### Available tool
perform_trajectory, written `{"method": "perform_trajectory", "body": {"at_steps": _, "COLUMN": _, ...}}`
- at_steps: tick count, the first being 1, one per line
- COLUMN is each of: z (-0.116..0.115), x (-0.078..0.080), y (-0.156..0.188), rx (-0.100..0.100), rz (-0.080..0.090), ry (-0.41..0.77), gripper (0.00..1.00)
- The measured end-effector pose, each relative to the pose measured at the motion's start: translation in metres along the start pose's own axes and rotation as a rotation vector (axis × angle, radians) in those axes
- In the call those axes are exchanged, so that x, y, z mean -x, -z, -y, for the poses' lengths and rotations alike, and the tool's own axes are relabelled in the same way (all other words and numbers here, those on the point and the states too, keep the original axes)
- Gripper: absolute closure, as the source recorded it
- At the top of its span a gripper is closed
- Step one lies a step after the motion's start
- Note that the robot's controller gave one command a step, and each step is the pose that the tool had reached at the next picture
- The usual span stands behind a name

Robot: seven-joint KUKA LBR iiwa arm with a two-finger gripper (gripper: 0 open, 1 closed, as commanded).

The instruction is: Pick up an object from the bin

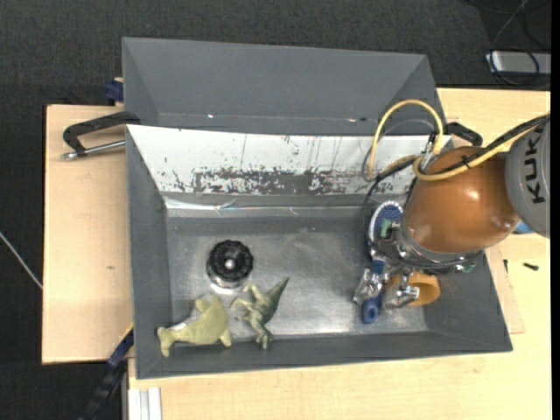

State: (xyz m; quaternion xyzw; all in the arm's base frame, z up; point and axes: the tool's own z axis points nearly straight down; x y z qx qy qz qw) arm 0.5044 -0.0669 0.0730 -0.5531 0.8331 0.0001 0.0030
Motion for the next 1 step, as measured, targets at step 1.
{"method": "perform_trajectory", "body": {"at_steps": 1, "z": 0.003, "x": 0.0023, "y": 0.1119, "rx": -0.009, "rz": 0.0, "ry": -0.004, "gripper": 1.0}}
